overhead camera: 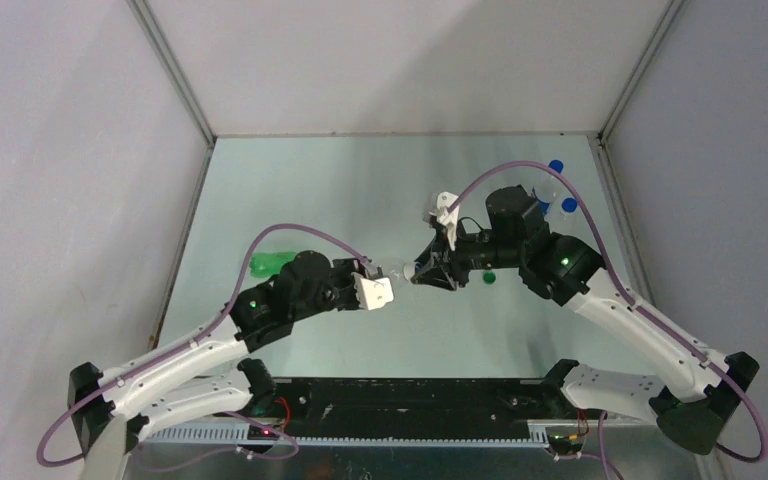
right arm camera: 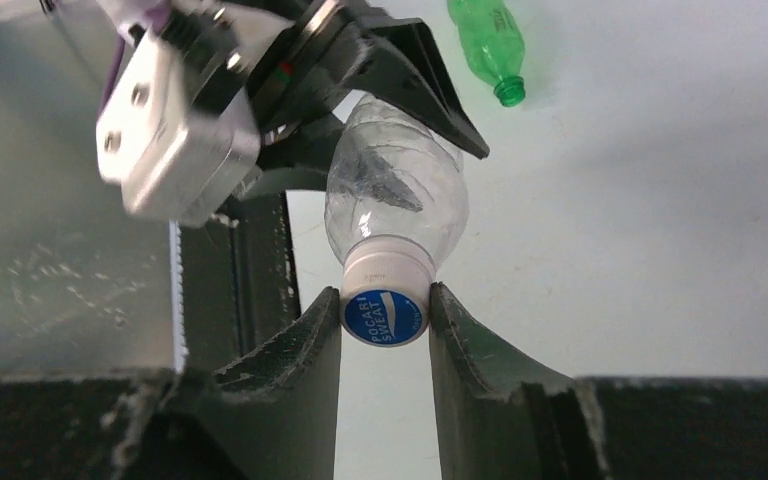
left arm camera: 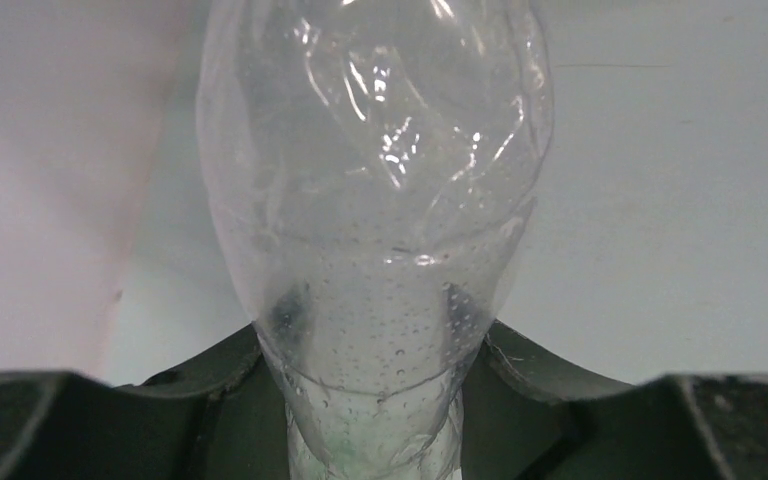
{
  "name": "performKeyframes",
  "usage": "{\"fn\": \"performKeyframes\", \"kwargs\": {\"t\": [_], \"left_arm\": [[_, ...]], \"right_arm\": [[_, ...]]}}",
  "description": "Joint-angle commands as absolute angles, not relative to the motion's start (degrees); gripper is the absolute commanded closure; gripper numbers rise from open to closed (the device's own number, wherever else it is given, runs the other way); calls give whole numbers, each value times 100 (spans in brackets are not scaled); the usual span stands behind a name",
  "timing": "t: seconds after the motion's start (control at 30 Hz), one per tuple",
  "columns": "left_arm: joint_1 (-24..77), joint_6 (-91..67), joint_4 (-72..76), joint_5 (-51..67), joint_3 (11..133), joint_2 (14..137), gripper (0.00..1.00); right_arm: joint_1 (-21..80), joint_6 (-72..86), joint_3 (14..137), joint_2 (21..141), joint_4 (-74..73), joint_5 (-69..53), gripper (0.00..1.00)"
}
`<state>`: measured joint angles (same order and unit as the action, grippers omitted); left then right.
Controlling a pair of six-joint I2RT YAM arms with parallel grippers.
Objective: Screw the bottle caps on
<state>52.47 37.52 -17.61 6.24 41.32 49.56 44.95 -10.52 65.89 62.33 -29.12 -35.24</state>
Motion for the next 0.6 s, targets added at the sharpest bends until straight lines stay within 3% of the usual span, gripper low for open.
{"fn": "performKeyframes", "kwargs": {"t": [0.0,0.27,0.47,0.53,0.57], "left_arm": [[5789,4288,-310,-628,3828,4856,100],[6633,5174,1304,-2728,3160,5032,100],[6761,4734,1699,-2900,3101,5265,100],[6759,4466,1605,-2893,3113,5345,100],[6752,4373,1576,-2888,3117,5371,100]], "right_arm": [[4468,829,6958,6456,-2480,-3273,100],[3974,3197,6961,6716,-2647,-2570,100],[3933,3347,6961,6643,-2473,-2380,100],[3922,3119,6959,6507,-2399,-2262,88],[3925,2935,6958,6462,-2368,-2234,73]]}}
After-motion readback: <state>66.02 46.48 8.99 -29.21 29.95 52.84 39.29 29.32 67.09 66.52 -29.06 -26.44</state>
